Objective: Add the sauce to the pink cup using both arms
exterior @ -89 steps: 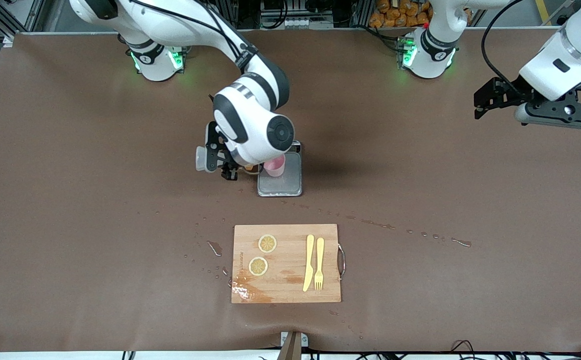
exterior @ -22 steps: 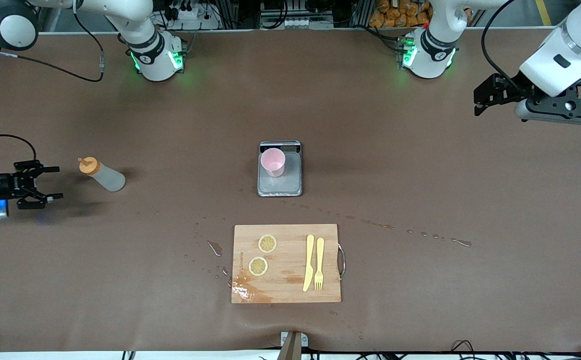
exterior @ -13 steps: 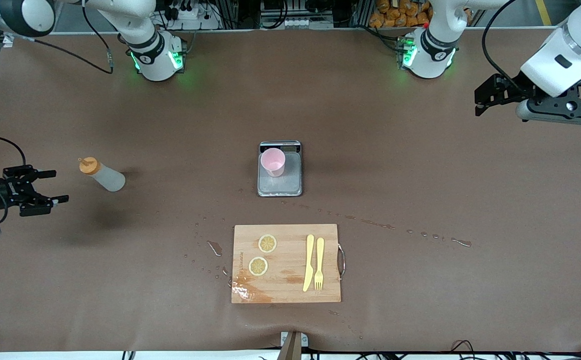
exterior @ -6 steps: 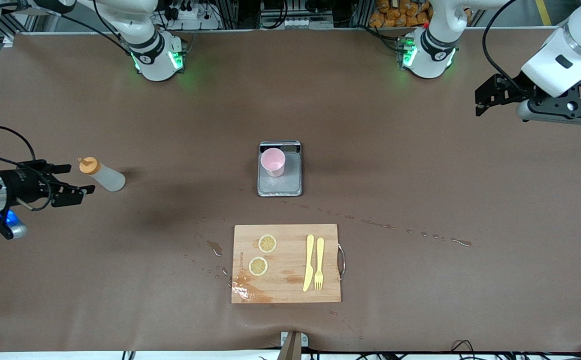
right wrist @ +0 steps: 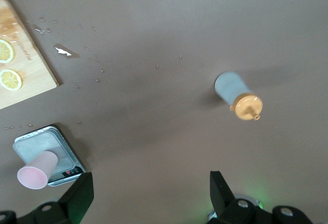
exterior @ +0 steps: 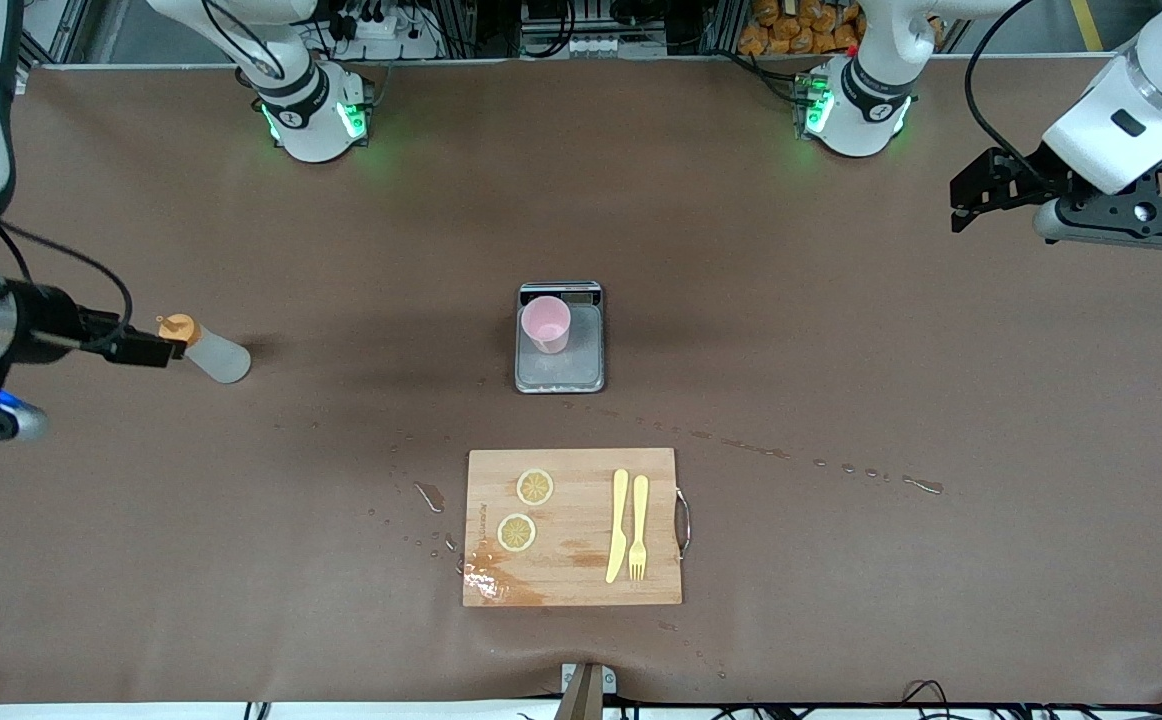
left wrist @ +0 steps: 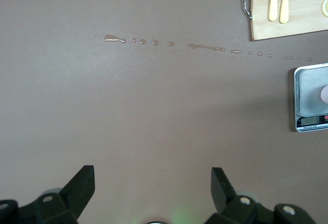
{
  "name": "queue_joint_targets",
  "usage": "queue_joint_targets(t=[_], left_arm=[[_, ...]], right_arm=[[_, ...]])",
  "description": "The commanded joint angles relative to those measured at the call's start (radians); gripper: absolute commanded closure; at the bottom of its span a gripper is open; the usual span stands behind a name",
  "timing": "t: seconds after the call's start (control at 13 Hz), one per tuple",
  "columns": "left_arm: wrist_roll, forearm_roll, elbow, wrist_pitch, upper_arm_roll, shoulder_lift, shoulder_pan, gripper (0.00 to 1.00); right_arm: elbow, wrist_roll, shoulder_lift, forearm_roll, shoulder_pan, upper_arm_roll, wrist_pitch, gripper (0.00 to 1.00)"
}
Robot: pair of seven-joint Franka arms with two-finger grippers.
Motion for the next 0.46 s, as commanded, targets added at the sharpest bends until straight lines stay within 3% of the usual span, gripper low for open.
queue_joint_targets(t=[0.0, 0.39], left_arm=[[0.008, 0.005, 0.003, -0.006, 0.002, -0.005, 0.0, 0.0], [0.008, 0.005, 0.001, -0.006, 0.001, -0.005, 0.004, 0.0]], right_arm=[[-0.106, -0.147, -0.128, -0.059, 0.003, -0.009, 0.063, 0.0], [-0.126, -0.421, -0.207, -0.142, -0.034, -0.023, 0.198, 0.0]])
